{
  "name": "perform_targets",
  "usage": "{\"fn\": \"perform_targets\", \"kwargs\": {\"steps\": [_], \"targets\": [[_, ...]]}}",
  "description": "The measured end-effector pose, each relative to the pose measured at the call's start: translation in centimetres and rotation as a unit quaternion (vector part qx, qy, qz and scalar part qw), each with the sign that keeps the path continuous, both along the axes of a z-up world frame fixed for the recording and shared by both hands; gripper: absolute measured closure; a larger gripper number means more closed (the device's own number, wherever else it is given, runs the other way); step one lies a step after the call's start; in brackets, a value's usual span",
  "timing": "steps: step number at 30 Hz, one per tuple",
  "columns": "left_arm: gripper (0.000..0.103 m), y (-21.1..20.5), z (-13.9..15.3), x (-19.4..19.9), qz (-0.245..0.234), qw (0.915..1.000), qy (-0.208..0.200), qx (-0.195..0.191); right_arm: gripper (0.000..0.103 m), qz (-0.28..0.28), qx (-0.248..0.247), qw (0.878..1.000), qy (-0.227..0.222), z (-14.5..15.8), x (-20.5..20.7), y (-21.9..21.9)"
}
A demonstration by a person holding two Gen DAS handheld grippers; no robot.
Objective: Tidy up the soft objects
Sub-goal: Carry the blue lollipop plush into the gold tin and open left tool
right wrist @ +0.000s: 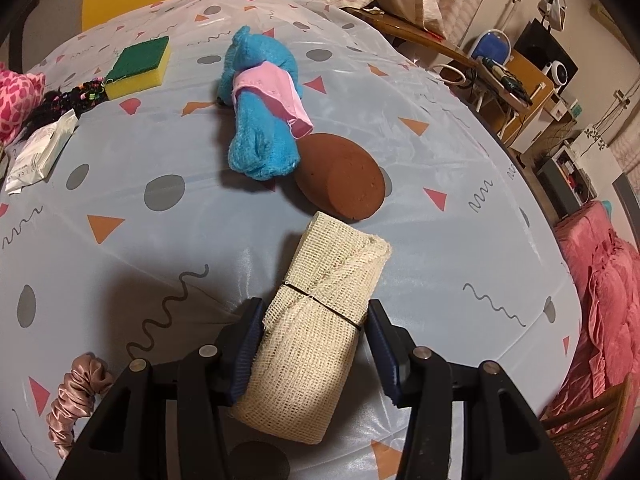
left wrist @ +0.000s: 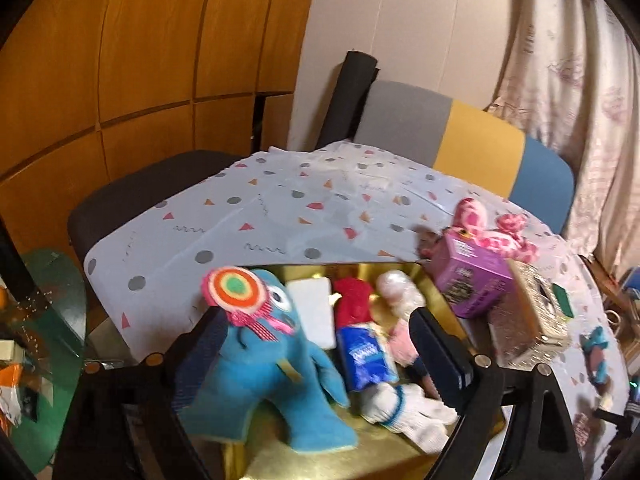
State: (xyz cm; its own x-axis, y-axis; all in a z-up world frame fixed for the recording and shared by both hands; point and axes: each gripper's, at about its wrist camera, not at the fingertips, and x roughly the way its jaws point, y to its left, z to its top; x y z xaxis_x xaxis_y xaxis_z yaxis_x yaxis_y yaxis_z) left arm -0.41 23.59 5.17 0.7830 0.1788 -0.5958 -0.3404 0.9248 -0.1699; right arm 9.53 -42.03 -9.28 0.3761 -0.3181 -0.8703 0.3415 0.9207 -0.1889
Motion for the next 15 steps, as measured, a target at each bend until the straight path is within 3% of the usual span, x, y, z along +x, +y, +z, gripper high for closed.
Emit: {"fn": "perform_targets", "kwargs": {"steps": [15], "targets": [[0.009,-5.3,-1.6,-0.8,-0.037,0.9987,0.030,0.017,0.054,0.009,-0.004,1.000,0.005,0.4,-0.1,1.0]]}}
